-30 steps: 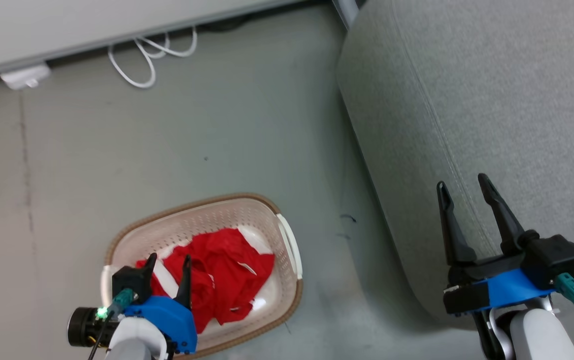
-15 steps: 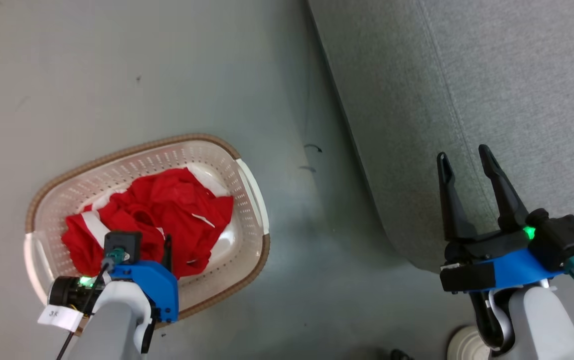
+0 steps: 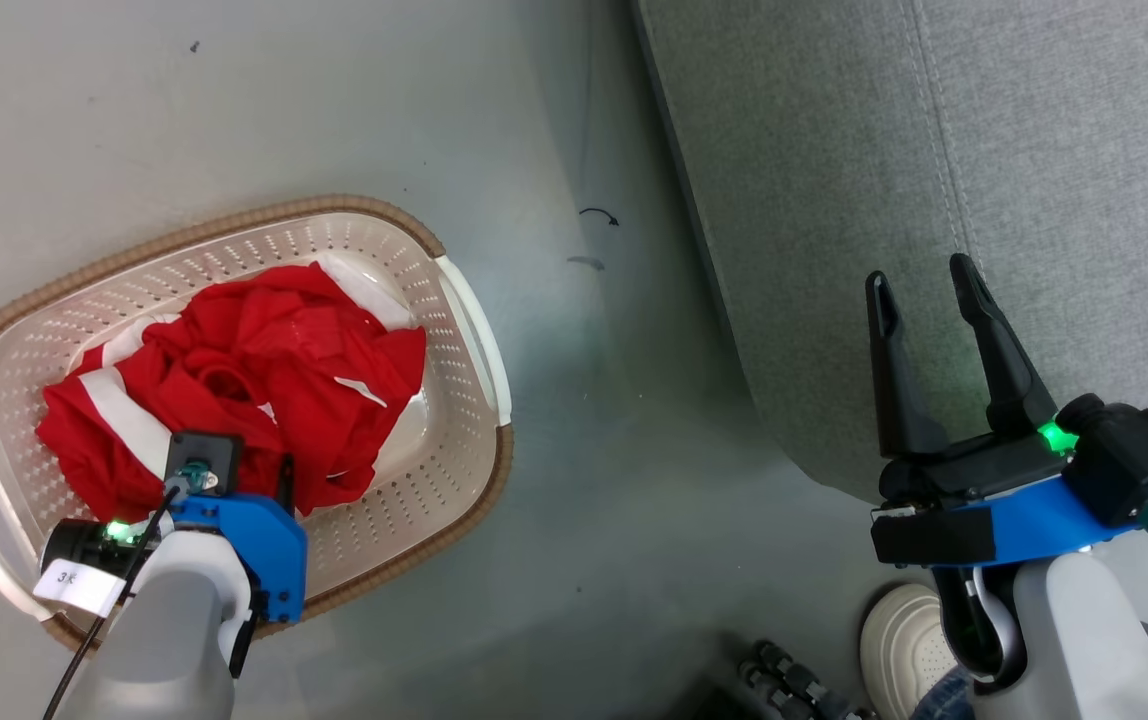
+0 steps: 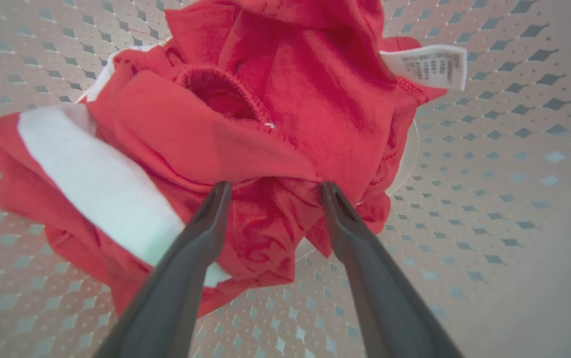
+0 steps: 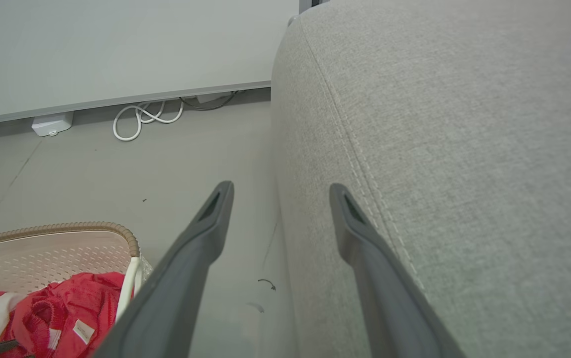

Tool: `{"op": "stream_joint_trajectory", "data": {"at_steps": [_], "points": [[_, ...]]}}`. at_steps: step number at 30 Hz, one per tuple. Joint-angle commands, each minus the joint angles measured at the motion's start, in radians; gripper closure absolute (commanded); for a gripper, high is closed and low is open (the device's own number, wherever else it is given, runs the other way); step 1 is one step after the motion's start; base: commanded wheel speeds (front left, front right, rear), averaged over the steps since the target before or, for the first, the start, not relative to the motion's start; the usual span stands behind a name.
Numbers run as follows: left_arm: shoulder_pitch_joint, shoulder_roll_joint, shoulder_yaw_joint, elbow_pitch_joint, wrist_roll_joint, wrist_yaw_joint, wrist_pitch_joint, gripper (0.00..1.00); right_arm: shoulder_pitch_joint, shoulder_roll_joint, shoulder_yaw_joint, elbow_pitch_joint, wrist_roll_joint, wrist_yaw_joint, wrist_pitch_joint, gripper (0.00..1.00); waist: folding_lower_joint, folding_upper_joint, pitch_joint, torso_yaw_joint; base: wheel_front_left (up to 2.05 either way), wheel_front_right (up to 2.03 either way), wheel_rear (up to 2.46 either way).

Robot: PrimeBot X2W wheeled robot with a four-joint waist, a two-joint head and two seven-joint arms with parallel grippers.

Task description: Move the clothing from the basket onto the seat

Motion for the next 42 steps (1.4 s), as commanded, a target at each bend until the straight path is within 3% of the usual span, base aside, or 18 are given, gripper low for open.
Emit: {"op": "stream_joint_trajectory", "data": {"at_steps": [1,10,16,17,18,19,42], "points": [[-0.028,0.004,-0.006,0.012,-0.001,-0.005,-0.005,0.0,-0.014,-0.002,0.001,-0.008,0.006,0.0,-0.006,0.0,-0.0002,0.0,0.013,-0.003,0.0,0.0,0.0],[-0.097,-0.006,-0.044,0.062,0.017,0.013,0.033,0.0,-0.026,-0.002,0.019,-0.013,0.029,0.0,-0.005,0.0,-0.0002,0.0,0.056,-0.018,0.0,0.0,0.0],[-0.119,0.006,-0.066,0.076,0.03,0.058,0.062,0.0,-0.025,-0.002,0.017,-0.013,0.037,0.0,-0.005,0.0,-0.0002,0.0,0.079,-0.024,0.0,0.0,0.0],[-0.121,0.007,-0.067,0.077,0.03,0.062,0.063,0.34,-0.026,-0.002,0.018,-0.013,0.039,0.0,-0.005,0.0,-0.0002,0.0,0.081,-0.025,0.0,0.0,0.0],[-0.123,0.008,-0.068,0.078,0.028,0.067,0.062,0.75,-0.027,-0.002,0.019,-0.012,0.042,0.0,-0.005,0.0,-0.0002,0.0,0.082,-0.025,0.0,0.0,0.0],[-0.125,0.008,-0.067,0.079,0.025,0.068,0.055,1.0,-0.028,-0.002,0.02,-0.012,0.044,0.0,-0.006,0.0,-0.0002,0.0,0.083,-0.025,0.0,0.0,0.0],[-0.111,-0.011,-0.063,0.089,-0.046,0.017,0.013,1.0,-0.034,-0.002,0.014,0.0,0.025,0.0,-0.006,0.0,-0.0002,0.0,0.042,0.007,0.0,0.0,0.0]]}}
